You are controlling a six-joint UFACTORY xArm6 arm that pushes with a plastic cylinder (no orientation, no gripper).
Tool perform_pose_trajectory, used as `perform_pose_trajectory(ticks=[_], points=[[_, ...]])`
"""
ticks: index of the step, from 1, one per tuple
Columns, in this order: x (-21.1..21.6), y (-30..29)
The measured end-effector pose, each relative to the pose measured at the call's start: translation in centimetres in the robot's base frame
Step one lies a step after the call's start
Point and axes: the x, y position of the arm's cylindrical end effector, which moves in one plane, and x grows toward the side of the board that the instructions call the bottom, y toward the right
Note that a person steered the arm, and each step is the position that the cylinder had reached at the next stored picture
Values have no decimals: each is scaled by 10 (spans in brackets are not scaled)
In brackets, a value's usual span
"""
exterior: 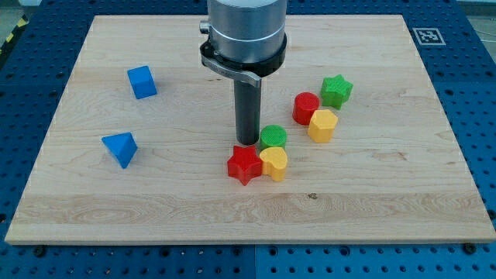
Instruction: Push the red star to the bottom center of the board
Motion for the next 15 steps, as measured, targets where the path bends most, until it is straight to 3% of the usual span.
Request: perform_pose_trajectory(ticks=[5, 10, 15], points=[[19, 0], [96, 0], [30, 0]])
